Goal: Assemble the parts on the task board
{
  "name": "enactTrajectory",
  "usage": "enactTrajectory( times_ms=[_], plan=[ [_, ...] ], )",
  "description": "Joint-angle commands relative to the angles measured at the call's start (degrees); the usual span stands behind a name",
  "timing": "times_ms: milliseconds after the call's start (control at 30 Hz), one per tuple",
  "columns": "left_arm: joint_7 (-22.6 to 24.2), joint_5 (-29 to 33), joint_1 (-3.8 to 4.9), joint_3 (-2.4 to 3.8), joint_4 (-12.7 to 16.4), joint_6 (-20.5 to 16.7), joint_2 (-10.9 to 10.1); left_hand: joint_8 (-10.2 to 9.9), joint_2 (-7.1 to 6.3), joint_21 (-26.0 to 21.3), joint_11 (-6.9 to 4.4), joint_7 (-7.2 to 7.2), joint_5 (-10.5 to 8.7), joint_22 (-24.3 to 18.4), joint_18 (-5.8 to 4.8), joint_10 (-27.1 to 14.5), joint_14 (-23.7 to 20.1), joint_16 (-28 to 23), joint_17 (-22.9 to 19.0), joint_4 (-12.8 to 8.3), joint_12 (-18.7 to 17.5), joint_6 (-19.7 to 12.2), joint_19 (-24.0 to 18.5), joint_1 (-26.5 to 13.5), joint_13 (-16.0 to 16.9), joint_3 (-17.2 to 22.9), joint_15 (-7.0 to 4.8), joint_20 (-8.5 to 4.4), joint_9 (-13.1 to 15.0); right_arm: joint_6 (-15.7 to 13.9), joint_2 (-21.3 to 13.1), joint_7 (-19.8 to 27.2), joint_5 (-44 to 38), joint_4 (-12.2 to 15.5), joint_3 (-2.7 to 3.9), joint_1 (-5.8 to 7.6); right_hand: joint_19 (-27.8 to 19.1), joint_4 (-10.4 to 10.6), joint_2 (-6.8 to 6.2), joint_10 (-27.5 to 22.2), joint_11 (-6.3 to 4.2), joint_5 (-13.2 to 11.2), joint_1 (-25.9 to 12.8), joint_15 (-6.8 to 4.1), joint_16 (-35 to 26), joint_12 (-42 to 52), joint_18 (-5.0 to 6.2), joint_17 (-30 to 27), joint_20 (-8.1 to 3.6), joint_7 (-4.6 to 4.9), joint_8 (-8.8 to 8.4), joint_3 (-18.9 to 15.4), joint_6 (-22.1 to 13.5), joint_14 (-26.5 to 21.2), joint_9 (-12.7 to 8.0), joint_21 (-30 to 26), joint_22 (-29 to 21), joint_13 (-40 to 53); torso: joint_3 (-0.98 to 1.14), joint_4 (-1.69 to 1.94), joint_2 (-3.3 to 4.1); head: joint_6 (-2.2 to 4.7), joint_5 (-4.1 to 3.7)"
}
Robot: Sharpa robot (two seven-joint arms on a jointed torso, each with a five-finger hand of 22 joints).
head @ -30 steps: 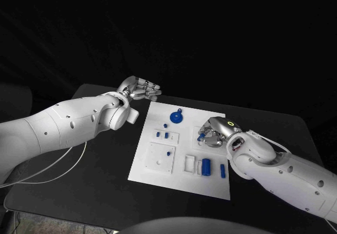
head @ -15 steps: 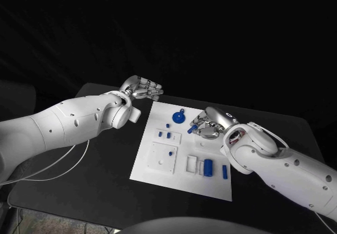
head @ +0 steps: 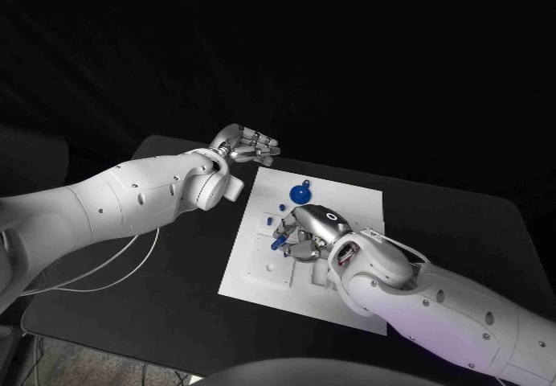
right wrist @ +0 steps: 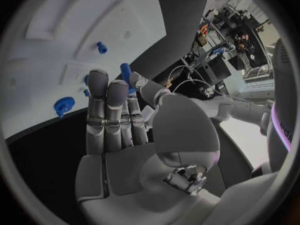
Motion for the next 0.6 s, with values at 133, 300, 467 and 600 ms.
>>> enactTrajectory(
  times_ms=[133,300,467,600],
  plan=[
    [0.3,1.0,0.02,0.03,0.2,0.4,0.5,-0.2,0.26,-0.3,0.02,0.24,-0.12,-0.1,-0.71,-0.1,0.1,-0.2,0.0,0.1,0.1,-0.1,0.2,-0.1,-0.1,0.2,0.08,-0.03,0.0,-0.5,1.3,1.3,-6.2,-0.9,-1.75,0.08,2.1,-0.4,0.32,1.6,-1.12,0.2,0.0,-0.36,-0.4,0.1,0.29,0.1,-0.33,0.06,0.34,0.1,0.4,0.0,0.5,-0.2,0.2,0.0,0.02,-0.02,0.03,-0.25,0.54],
    [0.1,1.1,0.02,0.02,0.2,0.5,0.6,-0.2,0.27,-0.3,0.03,0.25,-0.16,-0.1,-0.71,-0.2,0.0,-0.2,0.0,0.2,0.1,-0.1,0.2,-0.1,-0.1,0.2,0.10,-0.02,0.0,0.4,2.0,1.4,-7.2,-1.6,-3.19,0.11,2.1,-0.4,0.32,1.6,-1.12,0.2,0.0,-0.36,-0.4,0.1,0.29,0.1,-0.33,0.06,0.34,0.1,0.4,0.0,0.5,-0.2,0.2,0.0,0.10,-0.06,0.04,-0.15,0.97],
    [0.1,1.1,0.02,0.00,0.4,0.6,0.6,-0.2,0.27,-0.3,0.03,0.25,-0.16,-0.1,-0.71,-0.2,0.0,-0.2,0.0,0.2,0.1,-0.1,0.2,-0.1,-0.1,0.2,0.10,-0.02,0.0,1.1,2.3,1.3,-7.9,-2.2,-4.72,0.26,2.1,-0.5,0.34,1.6,-1.13,0.2,-0.1,-0.34,-0.4,0.1,0.27,0.1,-0.31,0.06,0.33,0.1,0.4,0.0,0.5,-0.2,0.3,0.0,0.08,-0.10,0.04,-0.27,1.00],
    [0.1,1.1,0.02,0.00,0.5,0.6,0.5,-0.2,0.27,-0.3,0.03,0.25,-0.16,-0.1,-0.71,-0.2,0.0,-0.2,0.0,0.2,0.1,-0.1,0.2,-0.1,-0.1,0.2,0.10,-0.02,0.0,1.1,2.6,1.1,-8.5,-2.5,-5.33,0.30,2.1,-0.5,0.34,1.6,-1.13,0.2,-0.1,-0.34,-0.4,0.1,0.27,0.1,-0.31,0.06,0.33,0.1,0.4,0.0,0.5,-0.2,0.3,0.0,0.07,-0.06,0.05,-0.36,1.09]
  ],
)
